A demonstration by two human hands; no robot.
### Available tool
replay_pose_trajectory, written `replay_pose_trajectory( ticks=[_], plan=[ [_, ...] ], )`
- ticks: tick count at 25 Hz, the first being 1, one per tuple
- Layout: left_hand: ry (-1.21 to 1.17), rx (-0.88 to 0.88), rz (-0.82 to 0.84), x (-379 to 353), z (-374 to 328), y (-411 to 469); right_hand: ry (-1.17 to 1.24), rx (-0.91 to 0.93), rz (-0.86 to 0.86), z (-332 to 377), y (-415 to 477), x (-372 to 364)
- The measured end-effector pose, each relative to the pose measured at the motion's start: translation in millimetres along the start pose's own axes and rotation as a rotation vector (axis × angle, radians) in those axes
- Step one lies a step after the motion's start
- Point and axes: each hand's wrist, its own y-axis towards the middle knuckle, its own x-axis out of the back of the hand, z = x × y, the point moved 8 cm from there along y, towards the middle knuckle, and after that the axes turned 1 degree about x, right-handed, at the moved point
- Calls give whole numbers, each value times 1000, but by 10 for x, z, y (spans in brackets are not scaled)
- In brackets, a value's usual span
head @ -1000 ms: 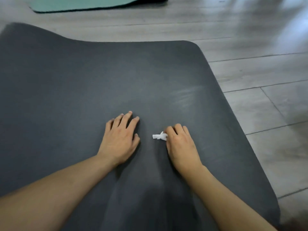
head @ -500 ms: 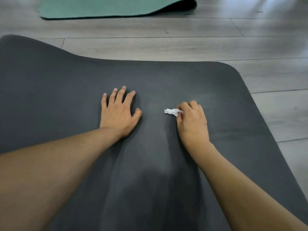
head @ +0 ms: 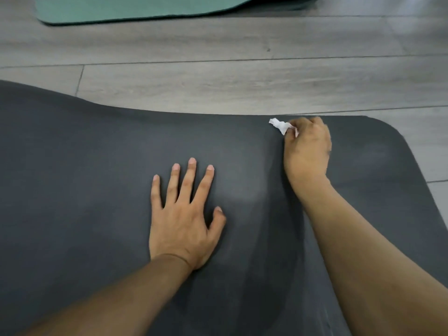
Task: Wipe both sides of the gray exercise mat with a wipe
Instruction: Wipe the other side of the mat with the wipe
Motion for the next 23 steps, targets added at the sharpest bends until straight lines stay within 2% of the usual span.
replay_pose_trajectory(
  ticks=[2, 3, 6, 8, 9, 10, 13, 15, 17, 19, 20, 21, 23],
  plan=[
    [6, -7, 2, -4, 3, 15, -7, -48, -3, 189, 42, -195],
    [11, -5, 2, -1, 6, 25, 24, 18, 32, 439, 27, -316],
    [6, -13, 14, -11, 20, 27, 159, 450, 248, 1463, -279, -694],
    [8, -18, 14, -14, 11, 25, 127, 693, 386, 1749, -502, -778],
    [17, -14, 13, -9, 5, 24, 111, 713, 368, 1634, -430, -735],
    [28, -9, 14, -1, 1, 23, 102, 652, 289, 1391, -273, -646],
    [34, -13, 11, 21, -32, 33, 45, 231, 37, 303, 204, -248],
    [37, -4, 13, 21, -20, 33, 44, 110, 8, 192, 224, -227],
    [26, -1, 4, 24, -23, 54, 131, 256, 97, 819, 79, -500],
    [21, -10, 2, 10, -11, 52, 197, 556, 306, 1601, -258, -812],
    [14, -13, -13, 17, -3, 58, 204, 658, 353, 1786, -384, -863],
    [12, -12, -24, 22, 10, 60, 187, 678, 344, 1751, -397, -855],
    [25, -12, -24, 13, -12, 62, 170, 489, 211, 1147, -280, -611]
  ],
)
